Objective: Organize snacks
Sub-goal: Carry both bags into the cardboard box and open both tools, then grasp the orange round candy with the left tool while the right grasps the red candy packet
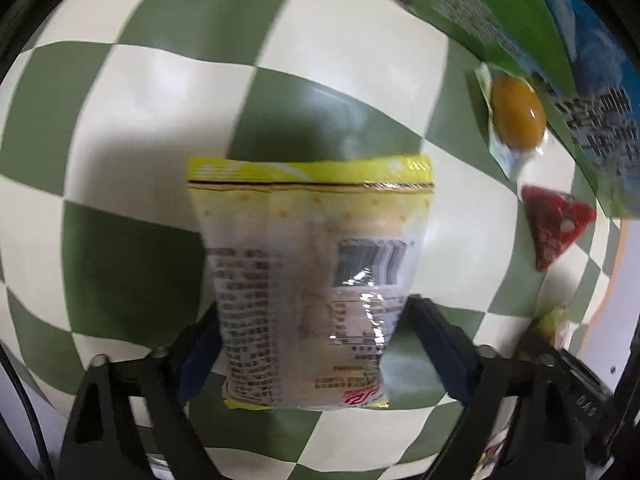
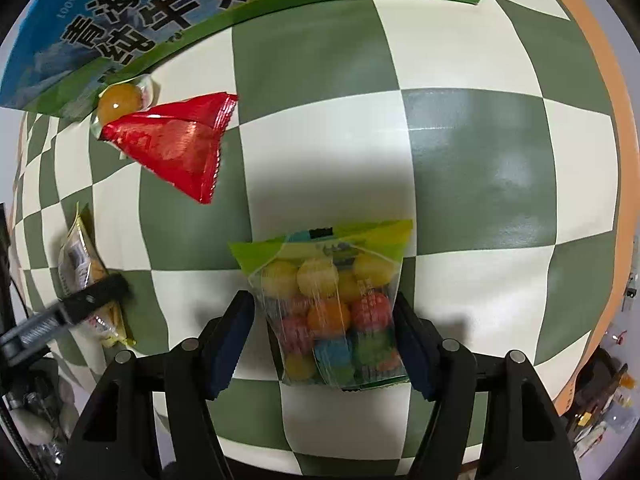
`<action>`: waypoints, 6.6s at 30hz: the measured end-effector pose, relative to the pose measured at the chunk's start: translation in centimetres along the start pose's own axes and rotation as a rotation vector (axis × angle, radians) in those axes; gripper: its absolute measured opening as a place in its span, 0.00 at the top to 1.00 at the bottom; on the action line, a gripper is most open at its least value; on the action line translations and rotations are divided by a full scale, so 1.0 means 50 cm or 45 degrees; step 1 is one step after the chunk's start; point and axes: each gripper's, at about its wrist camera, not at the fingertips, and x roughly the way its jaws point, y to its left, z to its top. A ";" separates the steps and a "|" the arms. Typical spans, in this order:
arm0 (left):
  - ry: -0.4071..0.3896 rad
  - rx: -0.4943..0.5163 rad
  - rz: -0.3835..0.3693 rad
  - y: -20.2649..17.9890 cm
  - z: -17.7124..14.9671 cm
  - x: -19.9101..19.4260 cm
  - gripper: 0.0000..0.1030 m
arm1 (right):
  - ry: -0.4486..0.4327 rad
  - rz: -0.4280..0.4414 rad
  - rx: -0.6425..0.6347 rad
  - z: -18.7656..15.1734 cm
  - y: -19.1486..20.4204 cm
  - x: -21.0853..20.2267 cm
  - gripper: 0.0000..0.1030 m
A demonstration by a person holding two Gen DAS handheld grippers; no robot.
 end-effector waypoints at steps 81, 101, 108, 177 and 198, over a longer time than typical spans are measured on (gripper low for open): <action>-0.602 0.471 0.123 -0.238 0.212 -0.382 0.02 | -0.547 -0.081 -0.086 0.315 -0.041 -0.389 0.11; -0.884 0.495 0.043 -0.222 0.026 -0.572 0.02 | -0.875 -0.062 -0.097 0.094 -0.025 -0.603 0.09; -0.935 0.505 0.036 -0.219 -0.034 -0.601 0.02 | -0.958 -0.057 -0.094 0.027 -0.026 -0.654 0.09; 0.049 -0.025 -0.225 0.111 -0.033 -0.033 0.34 | -0.034 0.114 -0.028 -0.057 0.006 -0.036 0.38; -0.119 0.319 0.167 -0.015 -0.031 -0.037 0.53 | -0.092 0.105 0.049 -0.072 0.005 -0.046 0.53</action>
